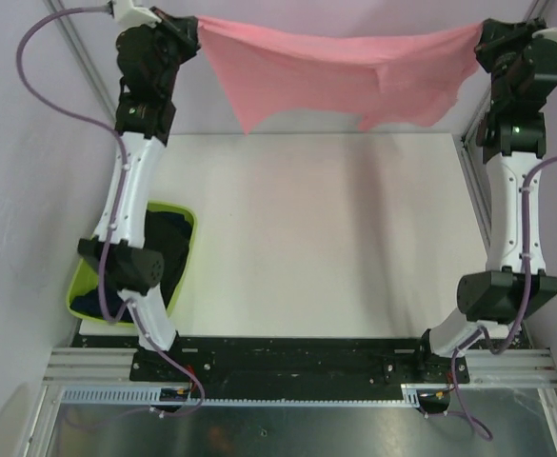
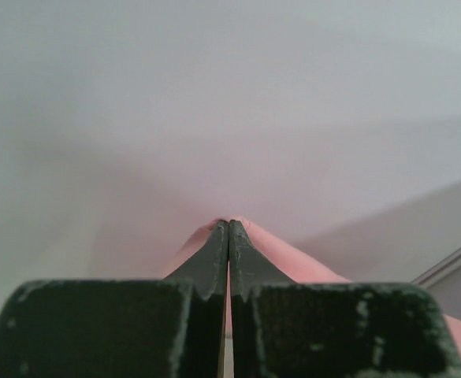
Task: Fold and stack the t-shirts
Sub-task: Flatten out the tshirt
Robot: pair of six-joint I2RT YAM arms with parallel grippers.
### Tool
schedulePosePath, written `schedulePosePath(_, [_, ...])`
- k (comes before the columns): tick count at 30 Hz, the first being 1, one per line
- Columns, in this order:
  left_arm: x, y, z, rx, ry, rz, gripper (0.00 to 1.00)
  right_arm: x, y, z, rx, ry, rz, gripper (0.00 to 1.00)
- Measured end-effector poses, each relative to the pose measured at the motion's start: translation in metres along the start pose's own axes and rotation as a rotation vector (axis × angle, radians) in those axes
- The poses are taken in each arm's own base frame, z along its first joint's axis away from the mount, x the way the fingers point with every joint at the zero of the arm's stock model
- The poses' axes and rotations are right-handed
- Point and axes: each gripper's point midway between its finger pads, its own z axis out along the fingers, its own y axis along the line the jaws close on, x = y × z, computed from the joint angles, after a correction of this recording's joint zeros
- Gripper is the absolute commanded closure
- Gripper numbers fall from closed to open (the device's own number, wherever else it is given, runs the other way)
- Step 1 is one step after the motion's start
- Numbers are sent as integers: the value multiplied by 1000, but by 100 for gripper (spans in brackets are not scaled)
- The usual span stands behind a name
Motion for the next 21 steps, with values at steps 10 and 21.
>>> schedulePosePath(10, [134,118,-150,-286,328,-70,100,124,-122,-90,288,351,-11,100])
schedulePosePath(21, [334,258,-331,-753,894,-87,100,334,-306,-238,816,1072,-161,100])
